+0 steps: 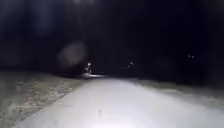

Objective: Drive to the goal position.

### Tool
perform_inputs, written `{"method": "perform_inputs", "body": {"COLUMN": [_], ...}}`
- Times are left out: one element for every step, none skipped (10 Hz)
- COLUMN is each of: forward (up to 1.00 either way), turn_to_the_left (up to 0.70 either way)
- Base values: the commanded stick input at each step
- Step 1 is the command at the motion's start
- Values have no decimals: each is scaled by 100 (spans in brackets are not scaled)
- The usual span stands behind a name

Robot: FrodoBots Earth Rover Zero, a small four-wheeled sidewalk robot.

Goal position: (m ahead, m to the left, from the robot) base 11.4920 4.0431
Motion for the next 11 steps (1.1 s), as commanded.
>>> {"method": "perform_inputs", "body": {"forward": [70, 70, 70, 70, 70, 70, 70, 70, 70, 70, 70], "turn_to_the_left": [0, 0, 0, 0, 9, 14, 14, 14, 14, 7, 0]}}
